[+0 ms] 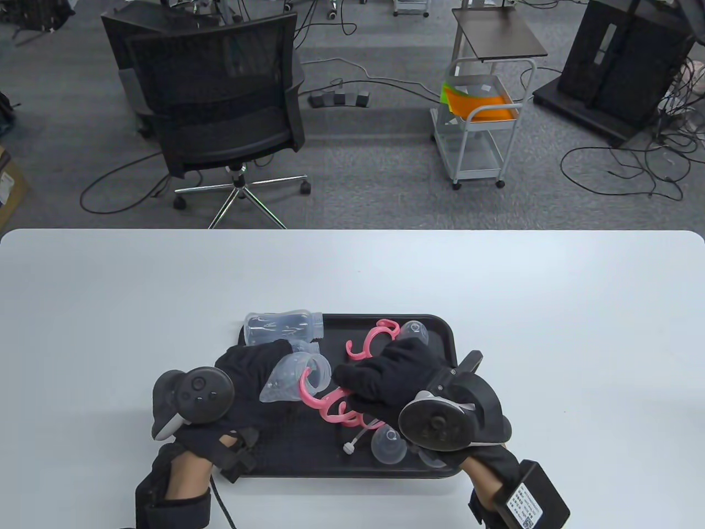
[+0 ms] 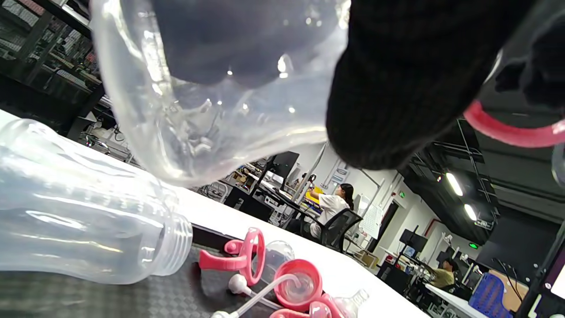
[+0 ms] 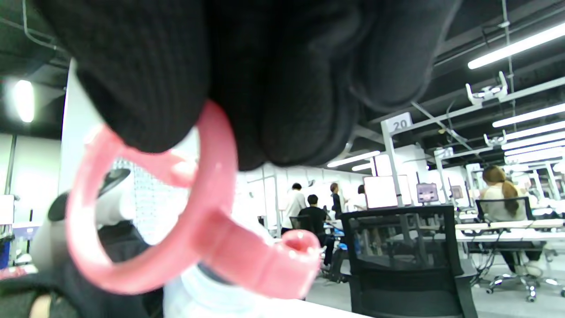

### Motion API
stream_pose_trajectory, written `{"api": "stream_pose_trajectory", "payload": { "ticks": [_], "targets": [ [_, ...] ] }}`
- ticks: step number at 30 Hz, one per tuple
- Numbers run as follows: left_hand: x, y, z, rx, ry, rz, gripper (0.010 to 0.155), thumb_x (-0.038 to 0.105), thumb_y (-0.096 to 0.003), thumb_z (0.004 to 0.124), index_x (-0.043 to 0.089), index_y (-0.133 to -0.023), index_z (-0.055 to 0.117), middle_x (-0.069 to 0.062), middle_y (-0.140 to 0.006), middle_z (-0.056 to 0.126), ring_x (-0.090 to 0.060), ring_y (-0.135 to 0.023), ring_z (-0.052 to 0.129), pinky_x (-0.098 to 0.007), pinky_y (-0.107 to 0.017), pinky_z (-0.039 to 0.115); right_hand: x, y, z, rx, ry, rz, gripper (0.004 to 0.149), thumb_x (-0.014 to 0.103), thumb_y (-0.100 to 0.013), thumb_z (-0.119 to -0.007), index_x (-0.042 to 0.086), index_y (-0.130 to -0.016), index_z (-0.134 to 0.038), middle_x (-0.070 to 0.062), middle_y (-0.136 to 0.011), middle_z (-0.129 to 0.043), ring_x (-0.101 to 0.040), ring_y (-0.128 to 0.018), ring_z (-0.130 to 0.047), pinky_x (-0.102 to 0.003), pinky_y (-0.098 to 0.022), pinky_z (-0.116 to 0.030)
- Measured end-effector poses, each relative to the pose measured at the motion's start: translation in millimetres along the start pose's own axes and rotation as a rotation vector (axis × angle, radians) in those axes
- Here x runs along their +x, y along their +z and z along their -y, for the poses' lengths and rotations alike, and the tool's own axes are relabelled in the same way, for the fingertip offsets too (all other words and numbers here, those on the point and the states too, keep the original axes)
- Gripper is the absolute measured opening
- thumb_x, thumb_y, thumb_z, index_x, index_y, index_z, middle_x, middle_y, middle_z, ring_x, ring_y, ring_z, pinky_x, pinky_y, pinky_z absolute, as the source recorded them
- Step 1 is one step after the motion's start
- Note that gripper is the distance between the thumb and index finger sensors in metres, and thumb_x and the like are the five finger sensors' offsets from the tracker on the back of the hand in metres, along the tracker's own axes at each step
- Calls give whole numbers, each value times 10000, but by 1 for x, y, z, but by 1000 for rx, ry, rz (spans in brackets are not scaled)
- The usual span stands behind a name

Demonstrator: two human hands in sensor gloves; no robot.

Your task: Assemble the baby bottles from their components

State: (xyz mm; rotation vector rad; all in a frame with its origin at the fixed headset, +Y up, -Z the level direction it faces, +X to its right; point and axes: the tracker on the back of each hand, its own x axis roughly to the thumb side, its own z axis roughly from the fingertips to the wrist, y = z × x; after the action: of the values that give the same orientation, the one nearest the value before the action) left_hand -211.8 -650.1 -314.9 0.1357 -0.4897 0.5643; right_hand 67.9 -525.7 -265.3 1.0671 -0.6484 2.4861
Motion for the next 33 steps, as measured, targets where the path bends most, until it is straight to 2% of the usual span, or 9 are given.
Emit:
{"api": "stream_pose_trajectory", "payload": {
  "ticks": [5,13,19,24,26,31,33],
  "targets": [
    [5,-4,10,-13,8,45,1015,559,-303,1113,317,-1109,545,30,-1095,701,-326,-1019,772,-714,-785,496,-11,-4,-11,20,-81,-54,467,371,-336,-963,271,-792,-946,-16,-624,-1077,-211,-449,-1090,-488,-541,-870],
    [9,-6,14,-12,75,106,1013,567,-296,1116,326,-1104,554,44,-1090,705,-320,-1014,774,-711,-772,510,-23,-6,-26,42,-105,-113,462,381,-342,-949,270,-791,-954,-15,-622,-1075,-211,-448,-1087,-493,-540,-872],
    [11,-8,17,-56,189,150,1012,567,-299,1118,334,-1106,553,49,-1094,698,-327,-1018,766,-712,-768,511,-17,-6,-38,-21,-88,-139,437,392,-366,-913,312,-795,-951,0,-646,-1048,-219,-491,-1057,-475,-546,-863],
    [7,-9,17,-48,310,174,1013,558,-292,1130,333,-1102,565,50,-1091,703,-336,-1017,760,-716,-764,507,-13,-5,-44,-42,-65,-164,433,388,-385,-889,304,-807,-942,3,-695,-1026,-230,-548,-1043,-483,-565,-847],
    [7,-9,16,-72,297,174,1014,573,-296,1123,329,-1104,562,49,-1090,704,-337,-1017,764,-714,-766,512,-11,-5,-46,-52,-53,-166,435,390,-390,-881,301,-812,-937,-3,-735,-1003,-242,-590,-1026,-493,-575,-835],
    [5,-9,15,-103,334,182,1010,575,-293,1126,323,-1100,574,42,-1082,716,-346,-998,779,-714,-763,517,-3,-4,-44,-87,3,-138,437,377,-386,-895,289,-812,-939,7,-714,-1012,-220,-571,-1037,-481,-574,-846],
    [5,-9,14,-104,336,184,1007,580,-291,1126,330,-1098,577,41,-1081,718,-338,-997,781,-715,-764,515,1,-3,-43,-112,-5,-136,488,359,-378,-919,266,-855,-879,10,-682,-1036,-217,-534,-1059,-473,-559,-862]
  ]
}}
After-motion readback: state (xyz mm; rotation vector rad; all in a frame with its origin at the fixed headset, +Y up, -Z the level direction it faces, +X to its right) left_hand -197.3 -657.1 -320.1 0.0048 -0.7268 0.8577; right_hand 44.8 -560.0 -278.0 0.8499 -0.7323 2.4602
